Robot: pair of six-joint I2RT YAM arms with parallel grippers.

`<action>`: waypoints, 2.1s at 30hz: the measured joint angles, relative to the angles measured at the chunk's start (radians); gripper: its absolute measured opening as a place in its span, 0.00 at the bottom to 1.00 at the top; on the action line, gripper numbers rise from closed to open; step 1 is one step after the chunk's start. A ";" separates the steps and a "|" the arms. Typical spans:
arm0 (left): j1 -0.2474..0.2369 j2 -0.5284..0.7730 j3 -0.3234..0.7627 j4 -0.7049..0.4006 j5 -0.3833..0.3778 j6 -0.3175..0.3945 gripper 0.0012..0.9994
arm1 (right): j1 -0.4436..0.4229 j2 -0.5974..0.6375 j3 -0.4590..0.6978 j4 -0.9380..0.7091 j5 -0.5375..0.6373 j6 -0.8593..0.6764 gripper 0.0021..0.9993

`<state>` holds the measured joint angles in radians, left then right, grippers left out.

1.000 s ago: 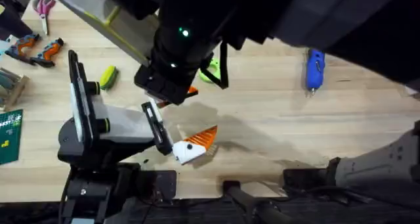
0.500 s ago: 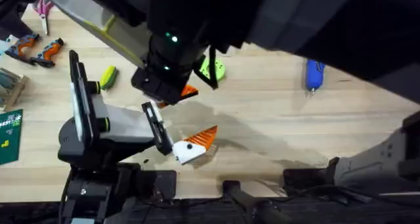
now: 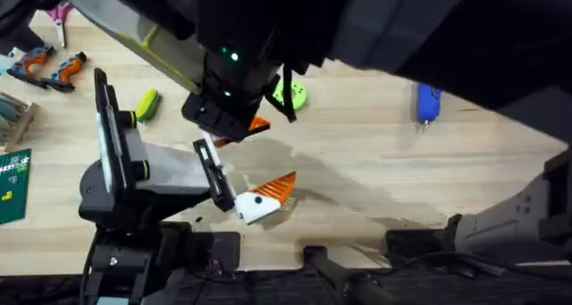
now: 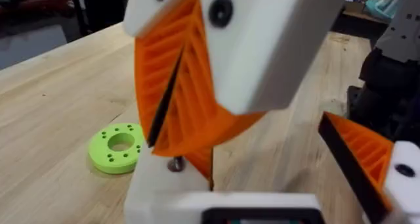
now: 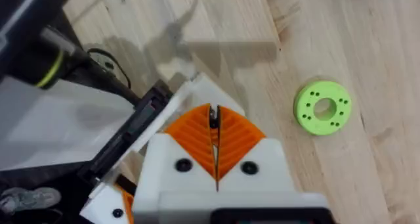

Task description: Pick up the gripper from the table and insert it into the empty holder that is missing its gripper. Then pick up a screw, insert it into the mounting hole, and use the screwdriver to tighten it. Finally, clean up the table by picking up the vegetable and placing it into the bucket.

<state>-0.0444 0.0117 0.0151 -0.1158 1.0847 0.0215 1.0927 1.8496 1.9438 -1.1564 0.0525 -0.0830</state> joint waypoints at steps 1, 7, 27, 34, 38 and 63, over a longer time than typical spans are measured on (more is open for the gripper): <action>0.000 0.000 0.000 0.000 0.000 0.000 0.99 | 0.000 0.000 0.000 0.000 0.001 0.000 0.00; 0.000 0.000 0.000 0.000 0.000 0.000 0.99 | 0.002 0.000 0.000 0.000 0.004 0.000 0.00; 0.000 0.000 0.000 0.000 0.000 0.001 0.99 | 0.002 0.000 0.000 0.012 0.004 0.030 0.00; 0.000 0.000 0.000 0.000 0.000 0.001 0.99 | 0.002 0.000 0.000 0.006 -0.010 0.035 0.00; 0.000 0.000 0.000 0.000 0.000 0.001 0.99 | 0.002 0.000 0.000 0.002 -0.014 0.035 0.00; 0.000 0.000 0.000 0.000 0.000 0.000 0.99 | 0.002 0.000 -0.010 0.007 -0.016 0.039 0.00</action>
<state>-0.0444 0.0116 0.0151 -0.1154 1.0843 0.0219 1.0946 1.8496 1.9343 -1.1495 0.0364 -0.0444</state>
